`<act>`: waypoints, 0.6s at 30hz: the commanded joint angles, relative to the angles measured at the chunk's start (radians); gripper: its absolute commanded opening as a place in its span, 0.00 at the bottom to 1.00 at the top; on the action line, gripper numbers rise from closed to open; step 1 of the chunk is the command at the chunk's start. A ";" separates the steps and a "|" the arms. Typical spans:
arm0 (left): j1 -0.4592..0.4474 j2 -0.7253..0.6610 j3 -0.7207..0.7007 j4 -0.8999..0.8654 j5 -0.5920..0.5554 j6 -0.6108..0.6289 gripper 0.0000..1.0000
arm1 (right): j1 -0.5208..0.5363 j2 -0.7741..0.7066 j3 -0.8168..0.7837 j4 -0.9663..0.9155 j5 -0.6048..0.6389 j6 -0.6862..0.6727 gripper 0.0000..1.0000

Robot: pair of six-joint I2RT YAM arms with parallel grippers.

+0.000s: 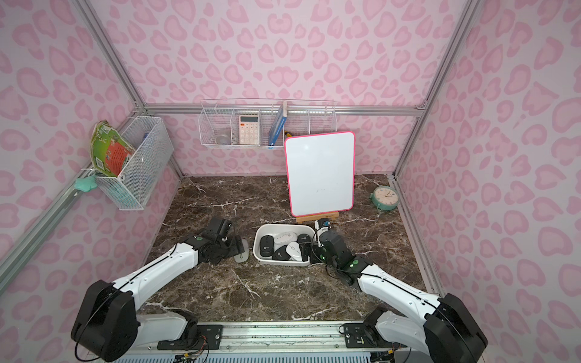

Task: Take out the mouse from the storage box
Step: Pick up the mouse from the storage box.

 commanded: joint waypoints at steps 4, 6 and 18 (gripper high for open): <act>0.001 -0.138 -0.076 0.074 -0.058 0.008 0.89 | 0.057 0.105 0.108 -0.109 -0.003 -0.130 0.96; 0.001 -0.168 -0.086 0.069 -0.064 0.008 0.90 | 0.064 0.145 0.136 -0.120 -0.021 -0.149 0.96; 0.001 -0.249 -0.148 0.070 -0.090 0.017 0.91 | 0.081 0.335 0.289 -0.245 -0.016 -0.236 0.94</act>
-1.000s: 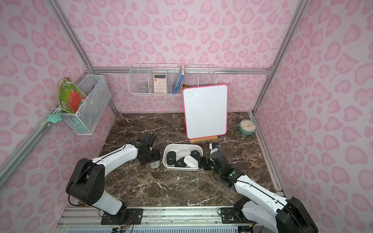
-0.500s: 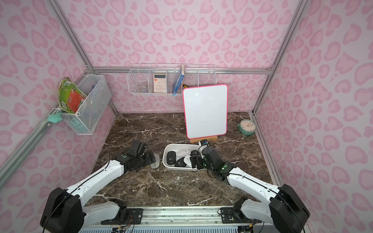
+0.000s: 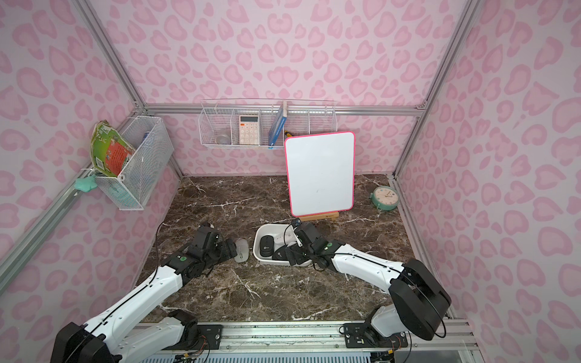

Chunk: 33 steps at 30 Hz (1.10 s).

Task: Take out the mouse from the storage box
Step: Pick up the mouse from the storage box.

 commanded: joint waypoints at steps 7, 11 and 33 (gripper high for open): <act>0.001 -0.017 -0.015 0.003 -0.023 0.018 0.91 | 0.001 0.112 0.117 -0.102 0.034 -0.059 0.95; 0.001 -0.032 -0.032 0.011 -0.037 0.022 0.91 | 0.001 0.158 0.155 -0.115 0.010 -0.074 0.95; 0.001 -0.053 -0.048 0.006 -0.063 0.015 0.92 | -0.013 0.218 0.214 -0.215 0.161 -0.032 0.82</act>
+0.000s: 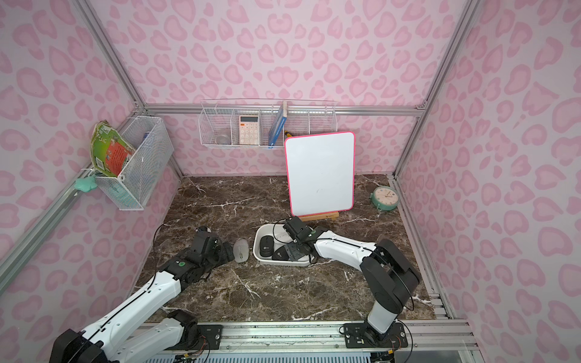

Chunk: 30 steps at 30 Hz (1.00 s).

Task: Take out the mouse from the storage box
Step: Pick up the mouse from the storage box.

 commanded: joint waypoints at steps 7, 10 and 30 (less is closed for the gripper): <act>0.001 -0.002 0.002 0.007 0.000 0.010 0.92 | 0.021 0.051 0.025 -0.032 0.009 0.027 0.84; 0.001 -0.001 0.002 0.009 -0.002 0.011 0.92 | 0.020 0.053 0.015 -0.020 0.011 0.038 0.82; 0.001 0.006 0.025 -0.010 0.025 0.014 0.92 | 0.018 -0.051 0.039 -0.011 -0.049 0.057 0.50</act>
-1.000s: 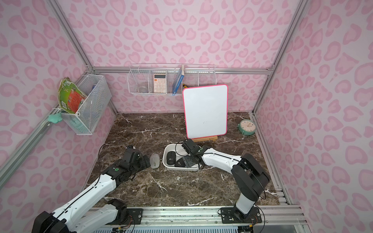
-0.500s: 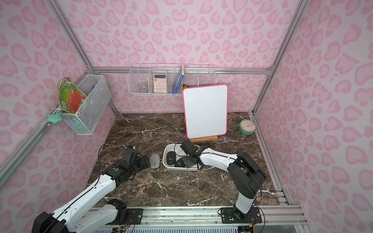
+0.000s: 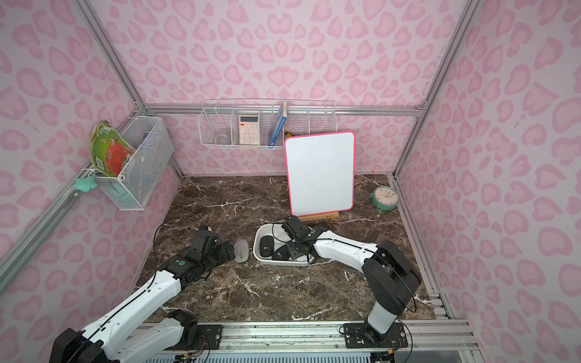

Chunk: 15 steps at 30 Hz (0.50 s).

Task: Take out the mouse from the storage box
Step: Pick up the mouse from the storage box.

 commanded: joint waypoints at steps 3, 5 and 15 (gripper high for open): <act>0.000 -0.006 0.016 -0.012 0.014 0.014 0.92 | -0.020 -0.068 0.030 -0.019 -0.022 0.010 0.49; 0.000 -0.007 0.016 -0.012 0.014 0.014 0.92 | -0.038 -0.099 0.024 -0.021 -0.020 0.018 0.49; 0.001 -0.024 0.022 -0.026 0.028 0.009 0.92 | -0.201 -0.256 -0.043 -0.057 -0.055 0.052 0.46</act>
